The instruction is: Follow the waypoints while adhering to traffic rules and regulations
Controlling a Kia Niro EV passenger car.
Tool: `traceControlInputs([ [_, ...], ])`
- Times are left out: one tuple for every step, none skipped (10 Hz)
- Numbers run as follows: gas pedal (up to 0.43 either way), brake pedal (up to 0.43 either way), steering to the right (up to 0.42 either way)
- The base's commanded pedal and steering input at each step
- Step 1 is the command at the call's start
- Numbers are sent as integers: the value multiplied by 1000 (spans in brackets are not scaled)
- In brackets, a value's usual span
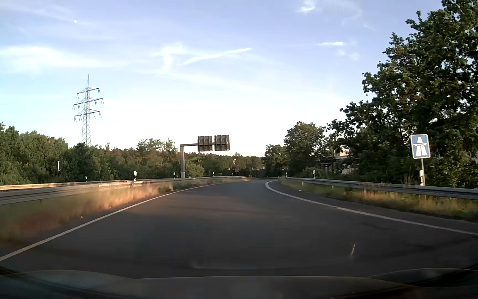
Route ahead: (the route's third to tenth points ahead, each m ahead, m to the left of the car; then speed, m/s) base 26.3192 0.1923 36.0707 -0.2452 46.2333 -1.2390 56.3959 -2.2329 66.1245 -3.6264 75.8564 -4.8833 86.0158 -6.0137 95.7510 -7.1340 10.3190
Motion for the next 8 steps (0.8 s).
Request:
traceControlInputs([
  [220, 0, -34],
  [220, 0, -23],
  [220, 0, -12],
  [220, 0, -1],
  [220, 0, 2],
  [220, 0, 2],
  [220, 0, 3],
  [220, 0, 6],
])
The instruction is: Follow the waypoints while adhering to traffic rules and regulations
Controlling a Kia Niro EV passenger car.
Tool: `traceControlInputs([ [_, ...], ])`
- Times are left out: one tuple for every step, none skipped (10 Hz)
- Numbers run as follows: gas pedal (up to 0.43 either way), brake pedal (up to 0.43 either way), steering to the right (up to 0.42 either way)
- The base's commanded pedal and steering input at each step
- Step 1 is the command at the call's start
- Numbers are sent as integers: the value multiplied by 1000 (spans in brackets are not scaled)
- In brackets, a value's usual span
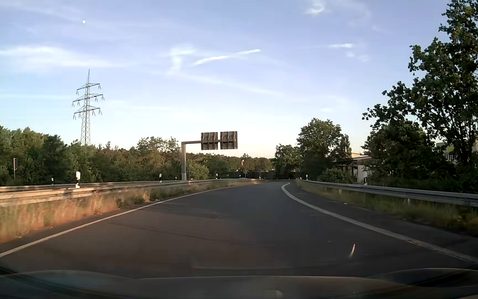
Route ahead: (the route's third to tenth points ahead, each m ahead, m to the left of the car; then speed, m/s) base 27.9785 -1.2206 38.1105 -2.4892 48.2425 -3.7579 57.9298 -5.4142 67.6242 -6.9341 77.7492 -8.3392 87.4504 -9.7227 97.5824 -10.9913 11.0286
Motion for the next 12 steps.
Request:
traceControlInputs([
  [228, 0, 12],
  [260, 0, 19],
  [260, 0, 20],
  [260, 0, 20],
  [260, 0, 20],
  [260, 0, 21],
  [260, 0, 22],
  [260, 0, 22],
  [260, 0, 22],
  [260, 0, 22],
  [260, 0, 23],
  [260, 0, 23],
])
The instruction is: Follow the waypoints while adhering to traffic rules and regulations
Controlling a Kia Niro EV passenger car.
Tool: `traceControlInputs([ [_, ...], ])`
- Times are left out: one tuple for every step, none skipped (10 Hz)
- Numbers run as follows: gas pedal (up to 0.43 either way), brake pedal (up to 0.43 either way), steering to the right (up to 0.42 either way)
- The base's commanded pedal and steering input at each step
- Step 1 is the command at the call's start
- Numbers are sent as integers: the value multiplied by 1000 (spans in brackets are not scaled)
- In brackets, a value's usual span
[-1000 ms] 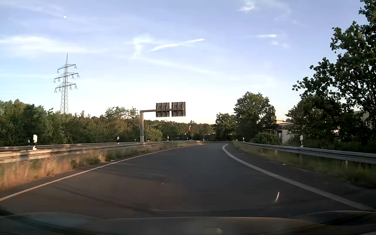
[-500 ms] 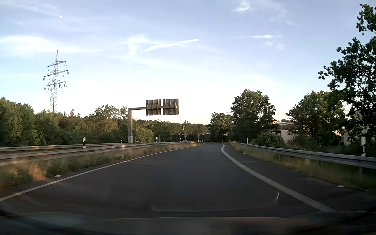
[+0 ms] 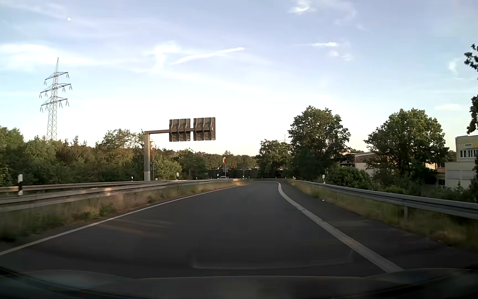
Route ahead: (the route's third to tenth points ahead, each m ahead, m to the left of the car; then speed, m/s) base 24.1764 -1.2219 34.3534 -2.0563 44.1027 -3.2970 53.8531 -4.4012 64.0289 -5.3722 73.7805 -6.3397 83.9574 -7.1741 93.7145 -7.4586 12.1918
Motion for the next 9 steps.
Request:
traceControlInputs([
  [260, 0, 24],
  [260, 0, 23],
  [260, 0, 24],
  [260, 0, 23],
  [260, 0, 23],
  [260, 0, 22],
  [260, 0, 21],
  [260, 0, 18],
  [248, 0, 18],
])
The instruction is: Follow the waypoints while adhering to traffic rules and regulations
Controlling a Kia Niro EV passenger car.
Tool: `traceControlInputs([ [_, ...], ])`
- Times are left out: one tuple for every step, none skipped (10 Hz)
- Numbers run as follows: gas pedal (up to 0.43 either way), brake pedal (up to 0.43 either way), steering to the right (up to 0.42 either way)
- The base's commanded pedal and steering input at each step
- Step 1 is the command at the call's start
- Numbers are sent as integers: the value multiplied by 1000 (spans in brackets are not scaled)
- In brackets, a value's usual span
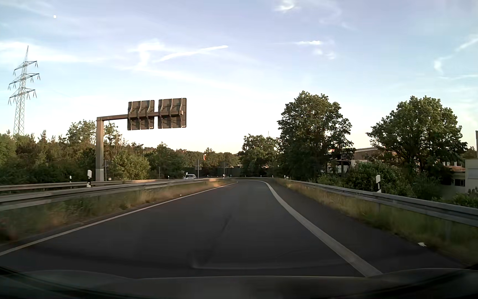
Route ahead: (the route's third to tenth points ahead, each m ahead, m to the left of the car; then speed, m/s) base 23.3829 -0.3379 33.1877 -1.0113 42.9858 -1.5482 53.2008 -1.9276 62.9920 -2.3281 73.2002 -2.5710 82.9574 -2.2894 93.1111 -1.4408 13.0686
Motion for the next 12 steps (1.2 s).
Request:
traceControlInputs([
  [240, 0, 17],
  [228, 0, 17],
  [197, 0, 16],
  [169, 0, 14],
  [169, 0, 11],
  [169, 0, 10],
  [169, 0, 10],
  [169, 0, 8],
  [157, 0, 6],
  [157, 0, 5],
  [150, 0, 5],
  [138, 0, 5],
])
